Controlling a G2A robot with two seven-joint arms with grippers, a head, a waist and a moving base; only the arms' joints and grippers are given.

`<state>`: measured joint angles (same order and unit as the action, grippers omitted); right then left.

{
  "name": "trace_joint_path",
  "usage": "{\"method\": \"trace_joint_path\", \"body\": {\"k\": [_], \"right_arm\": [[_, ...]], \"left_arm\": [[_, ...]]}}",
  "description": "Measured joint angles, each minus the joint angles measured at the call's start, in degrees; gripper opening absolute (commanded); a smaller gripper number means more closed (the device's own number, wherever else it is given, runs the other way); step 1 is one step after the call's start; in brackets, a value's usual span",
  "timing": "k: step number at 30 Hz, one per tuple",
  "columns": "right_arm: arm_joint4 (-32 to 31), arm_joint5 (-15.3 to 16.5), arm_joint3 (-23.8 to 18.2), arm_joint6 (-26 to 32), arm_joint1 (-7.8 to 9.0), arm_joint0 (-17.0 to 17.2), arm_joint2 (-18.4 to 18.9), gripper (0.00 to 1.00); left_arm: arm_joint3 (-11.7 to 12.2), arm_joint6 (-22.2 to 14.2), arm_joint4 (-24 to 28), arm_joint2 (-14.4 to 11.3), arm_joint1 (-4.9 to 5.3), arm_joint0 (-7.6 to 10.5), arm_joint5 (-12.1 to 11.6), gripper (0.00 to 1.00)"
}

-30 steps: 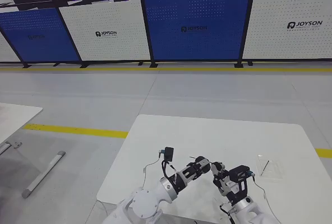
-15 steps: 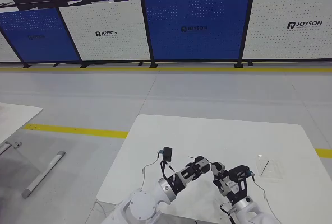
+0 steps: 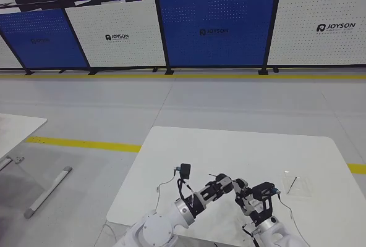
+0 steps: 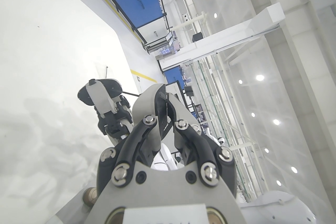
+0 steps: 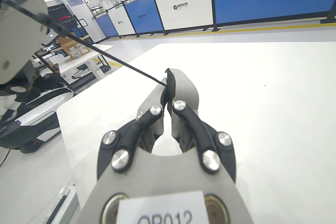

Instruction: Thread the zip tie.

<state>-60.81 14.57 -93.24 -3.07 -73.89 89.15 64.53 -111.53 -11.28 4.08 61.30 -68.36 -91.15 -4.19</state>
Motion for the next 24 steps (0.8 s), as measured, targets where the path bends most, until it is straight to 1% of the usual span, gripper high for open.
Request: {"method": "trace_joint_path", "body": {"k": [8, 9, 14, 17, 20, 24], "right_arm": [[0.3, 0.2, 0.1, -0.3, 0.01, -0.1, -0.1, 0.01], [0.9, 0.5, 0.2, -0.4, 0.01, 0.0, -0.1, 1.00], [2.3, 1.7, 0.0, -0.6, 0.08, 0.1, 0.4, 1.00], [4.1, 3.2, -0.5, -1.9, 0.20, 0.7, 1.1, 1.00], [6.5, 4.8, -1.4, -3.7, 0.46, 2.1, 2.8, 1.00], [10.2, 4.9, -4.1, -7.6, 1.13, 5.1, 6.0, 1.00]], "left_arm": [[-0.6, 0.0, -0.6, -0.1, 0.13, -0.44, -0.2, 0.00], [-0.5, 0.3, -0.8, 0.0, 0.13, -0.39, -0.1, 0.00], [0.7, 2.0, -0.5, -0.1, -0.03, 0.30, 0.7, 0.00], [1.6, 3.1, 0.0, 0.1, -0.14, 0.84, 0.9, 0.00], [2.4, 4.3, 0.5, 0.6, -0.20, 1.06, 0.9, 0.00], [3.3, 5.0, 1.7, 1.6, -0.20, 1.03, 0.8, 0.00]]}}
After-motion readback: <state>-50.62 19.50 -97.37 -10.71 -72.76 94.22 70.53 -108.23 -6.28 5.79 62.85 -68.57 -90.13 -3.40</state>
